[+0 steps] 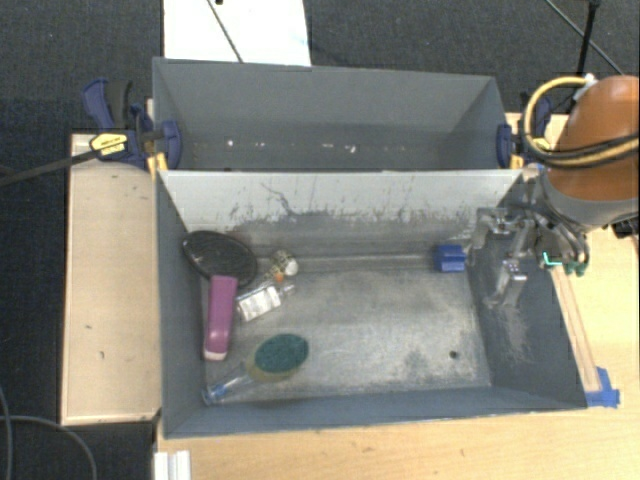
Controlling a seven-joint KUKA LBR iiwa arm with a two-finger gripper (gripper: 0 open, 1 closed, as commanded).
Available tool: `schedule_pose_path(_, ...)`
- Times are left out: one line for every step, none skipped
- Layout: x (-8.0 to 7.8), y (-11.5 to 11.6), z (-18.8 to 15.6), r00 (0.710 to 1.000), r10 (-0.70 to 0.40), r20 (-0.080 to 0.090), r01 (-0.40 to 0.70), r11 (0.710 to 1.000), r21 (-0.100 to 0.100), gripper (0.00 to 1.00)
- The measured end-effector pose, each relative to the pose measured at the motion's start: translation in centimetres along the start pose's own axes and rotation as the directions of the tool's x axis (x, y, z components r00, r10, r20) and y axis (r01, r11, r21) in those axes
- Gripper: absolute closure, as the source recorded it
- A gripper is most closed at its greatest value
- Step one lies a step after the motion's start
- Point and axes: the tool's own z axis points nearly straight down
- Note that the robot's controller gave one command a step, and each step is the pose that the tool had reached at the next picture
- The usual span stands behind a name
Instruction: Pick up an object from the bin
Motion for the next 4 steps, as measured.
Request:
schedule_pose_path(0.0,-1.1,11.8,0.999,0.048,0.002,-0.048,0.999,0.000,0.00)
schedule_pose_path(3.7,1.4,-3.0,0.964,-0.265,0.013,0.265,0.964,0.005,0.00)
schedule_pose_path(-1.8,2.1,11.3,0.973,-0.232,0.003,0.232,0.973,-0.001,0.00)
schedule_pose_path(-2.1,-0.9,5.1,0.968,-0.253,0.013,0.252,0.968,0.006,0.00)
